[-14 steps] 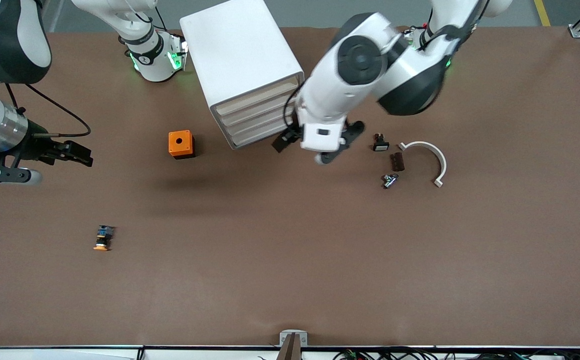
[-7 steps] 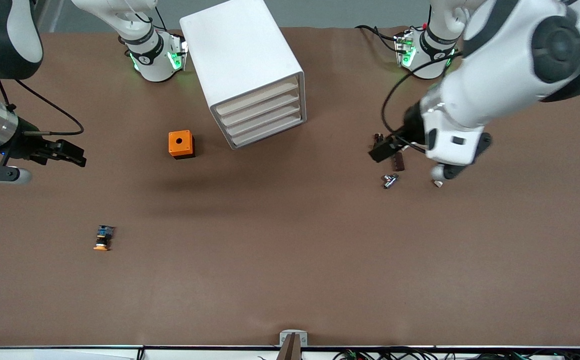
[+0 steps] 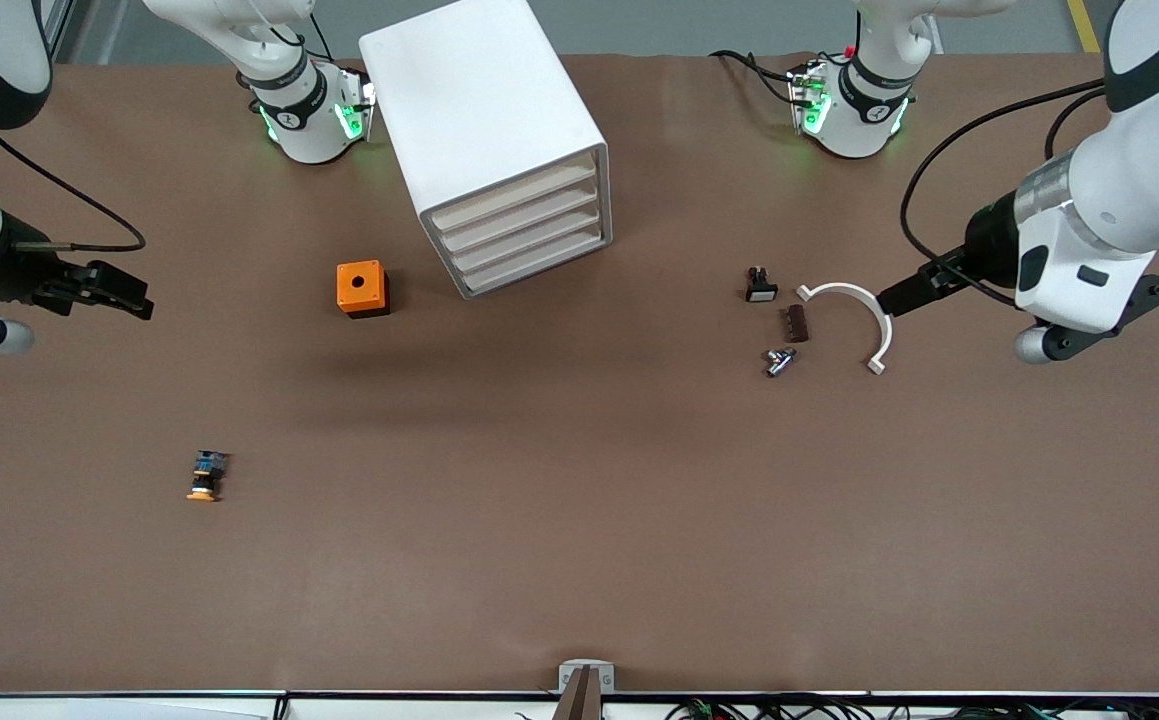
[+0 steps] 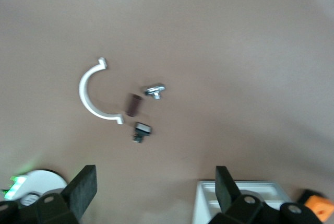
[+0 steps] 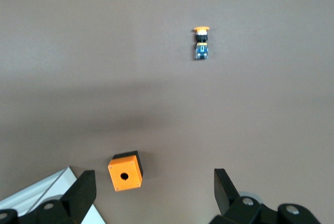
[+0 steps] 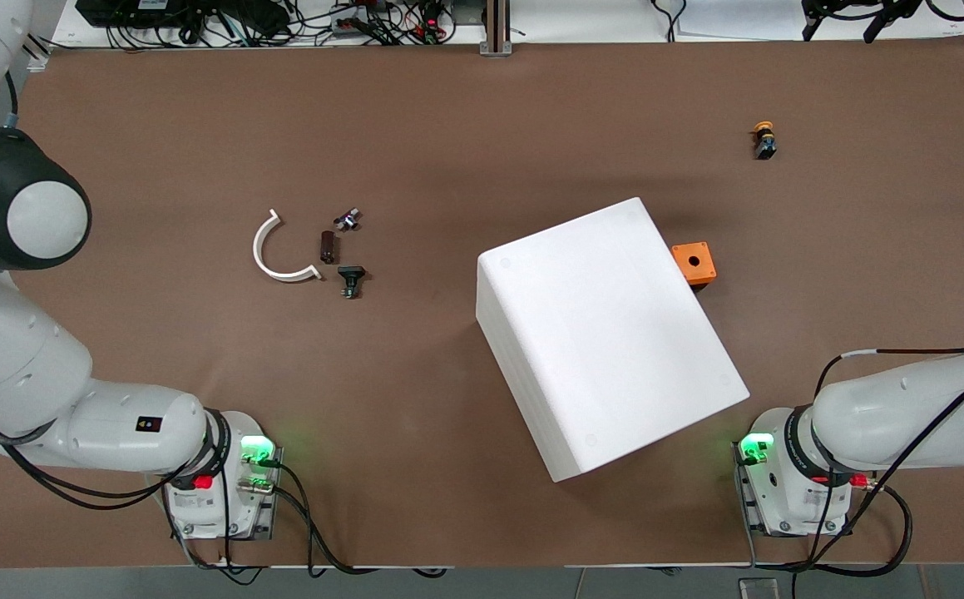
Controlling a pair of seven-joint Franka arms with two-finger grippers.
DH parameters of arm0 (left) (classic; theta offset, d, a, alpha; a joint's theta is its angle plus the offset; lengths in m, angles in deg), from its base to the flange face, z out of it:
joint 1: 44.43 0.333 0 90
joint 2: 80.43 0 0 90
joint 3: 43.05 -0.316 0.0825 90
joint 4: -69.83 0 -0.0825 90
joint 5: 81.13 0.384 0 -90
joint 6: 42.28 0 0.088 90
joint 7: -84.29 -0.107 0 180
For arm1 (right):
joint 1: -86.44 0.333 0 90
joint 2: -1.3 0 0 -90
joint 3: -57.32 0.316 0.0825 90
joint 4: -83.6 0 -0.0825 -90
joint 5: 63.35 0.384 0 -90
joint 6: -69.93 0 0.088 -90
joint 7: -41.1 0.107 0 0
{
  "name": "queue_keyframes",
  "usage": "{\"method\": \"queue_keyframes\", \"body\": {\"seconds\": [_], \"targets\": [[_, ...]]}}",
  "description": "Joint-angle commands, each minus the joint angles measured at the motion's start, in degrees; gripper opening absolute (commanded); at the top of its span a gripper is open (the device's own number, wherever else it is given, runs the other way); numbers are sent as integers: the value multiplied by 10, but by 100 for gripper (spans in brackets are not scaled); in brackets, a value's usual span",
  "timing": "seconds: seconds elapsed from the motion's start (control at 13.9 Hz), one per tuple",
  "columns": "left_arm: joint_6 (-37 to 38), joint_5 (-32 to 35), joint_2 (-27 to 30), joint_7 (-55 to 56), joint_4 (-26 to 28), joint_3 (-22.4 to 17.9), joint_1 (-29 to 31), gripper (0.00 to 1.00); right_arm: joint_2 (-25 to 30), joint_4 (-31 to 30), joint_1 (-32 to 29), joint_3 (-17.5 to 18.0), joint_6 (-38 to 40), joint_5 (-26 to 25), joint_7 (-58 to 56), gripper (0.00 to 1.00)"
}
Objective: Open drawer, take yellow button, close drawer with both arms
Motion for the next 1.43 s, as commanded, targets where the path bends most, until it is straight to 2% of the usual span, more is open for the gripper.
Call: {"method": "queue_keyframes", "body": {"seconds": [0.0,0.07,0.22,0.65,0.72,1.0,1.08,1.36], "targets": [[21,16,25,-92,14,2,34,100,7,10,0,6,20,-4,4,100],[24,17,37,-133,16,-11,41,100,11,9,0,6,22,-3,4,100],[53,17,48,-239,17,-69,33,100,18,7,-4,4,37,1,5,100],[50,29,97,-336,77,-143,17,100,49,-12,-3,3,35,2,5,100],[40,30,111,-347,103,-154,7,100,54,-13,-1,4,36,3,5,100],[-56,30,195,-349,237,-159,-2,100,63,-13,1,6,32,4,5,100],[-65,30,209,-349,251,-160,-5,100,64,-13,2,6,32,4,5,100],[-68,32,220,-349,252,-159,-11,100,74,-16,-1,6,35,5,5,100]]}}
